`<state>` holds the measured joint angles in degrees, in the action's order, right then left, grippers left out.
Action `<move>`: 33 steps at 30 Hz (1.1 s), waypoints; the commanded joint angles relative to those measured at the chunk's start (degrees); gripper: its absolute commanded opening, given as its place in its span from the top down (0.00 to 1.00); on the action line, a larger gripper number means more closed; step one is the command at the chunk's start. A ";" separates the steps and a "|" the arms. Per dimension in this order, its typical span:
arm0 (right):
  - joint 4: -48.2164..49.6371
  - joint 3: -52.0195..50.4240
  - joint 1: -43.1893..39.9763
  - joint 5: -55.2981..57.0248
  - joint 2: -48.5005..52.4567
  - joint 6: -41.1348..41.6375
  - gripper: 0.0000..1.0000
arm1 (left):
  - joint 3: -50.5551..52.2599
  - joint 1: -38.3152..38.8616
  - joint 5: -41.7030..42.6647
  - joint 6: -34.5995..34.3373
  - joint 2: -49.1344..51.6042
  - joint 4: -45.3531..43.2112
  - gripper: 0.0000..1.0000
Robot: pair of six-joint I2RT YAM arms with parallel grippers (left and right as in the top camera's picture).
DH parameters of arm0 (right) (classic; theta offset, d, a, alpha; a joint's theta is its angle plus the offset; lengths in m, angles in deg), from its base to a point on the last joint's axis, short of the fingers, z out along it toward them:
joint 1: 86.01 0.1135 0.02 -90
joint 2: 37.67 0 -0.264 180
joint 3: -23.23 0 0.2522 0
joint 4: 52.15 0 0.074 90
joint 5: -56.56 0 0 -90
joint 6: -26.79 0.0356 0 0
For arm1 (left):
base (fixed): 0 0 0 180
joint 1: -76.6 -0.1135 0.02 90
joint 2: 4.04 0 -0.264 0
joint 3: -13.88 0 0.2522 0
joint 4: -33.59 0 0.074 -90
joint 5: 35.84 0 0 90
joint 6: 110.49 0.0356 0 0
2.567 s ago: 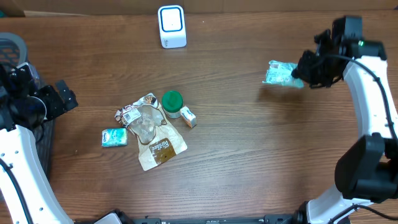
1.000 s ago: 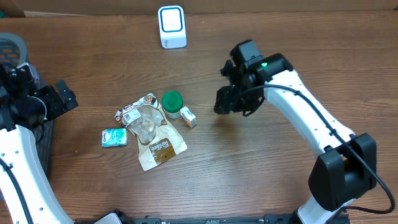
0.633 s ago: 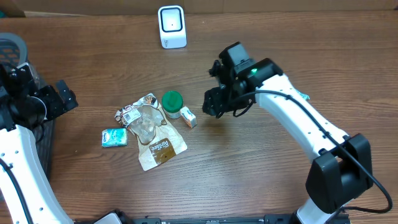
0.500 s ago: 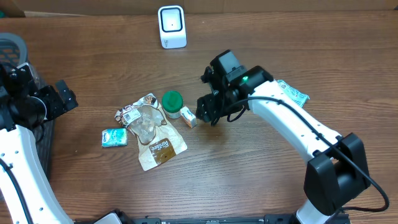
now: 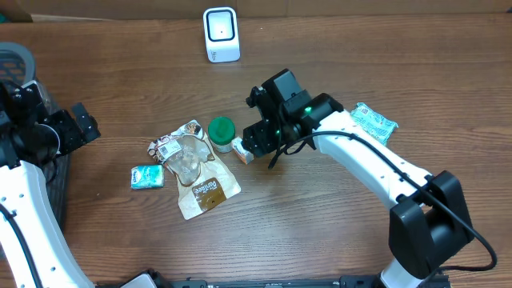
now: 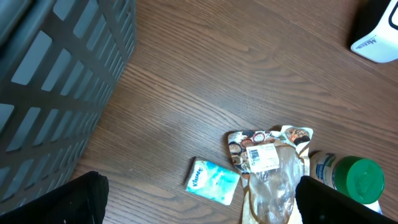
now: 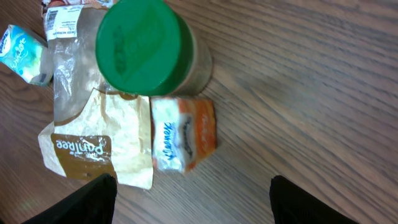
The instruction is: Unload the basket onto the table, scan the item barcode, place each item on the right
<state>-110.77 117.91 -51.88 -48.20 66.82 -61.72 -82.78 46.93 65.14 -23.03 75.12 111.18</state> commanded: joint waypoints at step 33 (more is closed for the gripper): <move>6.10 0.83 4.00 7.10 10.86 1.84 0.71 | -0.79 -0.31 0.63 1.29 -0.09 0.00 0.00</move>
<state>-104.08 117.85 -48.03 -40.94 77.59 -61.06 -82.78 46.93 65.14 -23.03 75.12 111.18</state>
